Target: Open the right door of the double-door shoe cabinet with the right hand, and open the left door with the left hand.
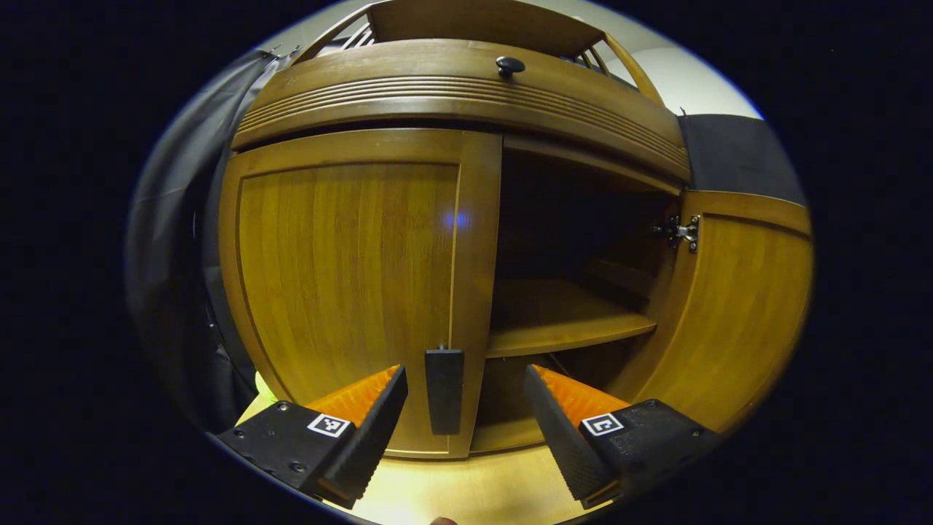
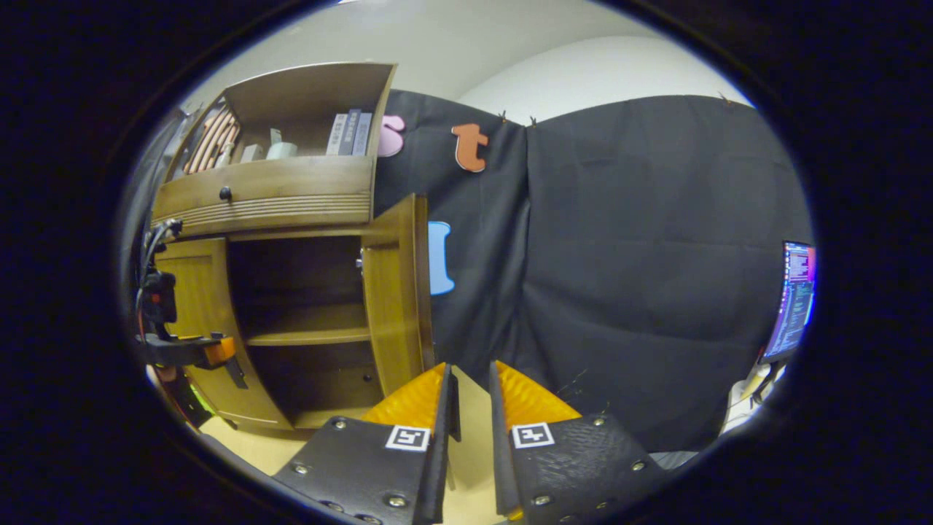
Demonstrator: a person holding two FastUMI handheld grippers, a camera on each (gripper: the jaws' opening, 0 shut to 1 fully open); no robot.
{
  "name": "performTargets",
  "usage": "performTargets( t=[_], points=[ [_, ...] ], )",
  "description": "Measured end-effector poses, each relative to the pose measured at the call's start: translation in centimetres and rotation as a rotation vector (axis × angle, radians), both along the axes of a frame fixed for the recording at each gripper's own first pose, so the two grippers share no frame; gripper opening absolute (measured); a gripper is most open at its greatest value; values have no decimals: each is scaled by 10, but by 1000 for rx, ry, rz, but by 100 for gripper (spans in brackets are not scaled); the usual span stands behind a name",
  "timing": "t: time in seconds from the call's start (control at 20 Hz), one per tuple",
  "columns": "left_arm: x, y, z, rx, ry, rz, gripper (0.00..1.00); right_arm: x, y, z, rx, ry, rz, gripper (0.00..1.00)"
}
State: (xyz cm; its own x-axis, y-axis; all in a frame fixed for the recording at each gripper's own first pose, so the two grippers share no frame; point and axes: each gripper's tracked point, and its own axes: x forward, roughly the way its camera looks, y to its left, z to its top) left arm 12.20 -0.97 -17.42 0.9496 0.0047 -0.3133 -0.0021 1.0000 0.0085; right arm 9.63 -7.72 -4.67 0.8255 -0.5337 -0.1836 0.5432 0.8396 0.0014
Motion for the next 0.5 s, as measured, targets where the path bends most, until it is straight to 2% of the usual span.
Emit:
performTargets(
  t=[0.15,0.3,0.35,0.45,0.5],
  points=[
    [18,8,-7,18,1,16,97,-5,1,4,-22,-4,-2,27],
    [25,9,-14,10,12,15,80,-9,5,2,-46,18,7,26],
    [27,8,-17,4,20,12,76,-9,5,1,-54,23,9,33],
    [29,19,-20,14,20,45,58,-9,9,0,-63,31,25,34],
    [30,19,-21,-11,16,48,46,-8,14,-1,-64,33,35,33]
  ],
)
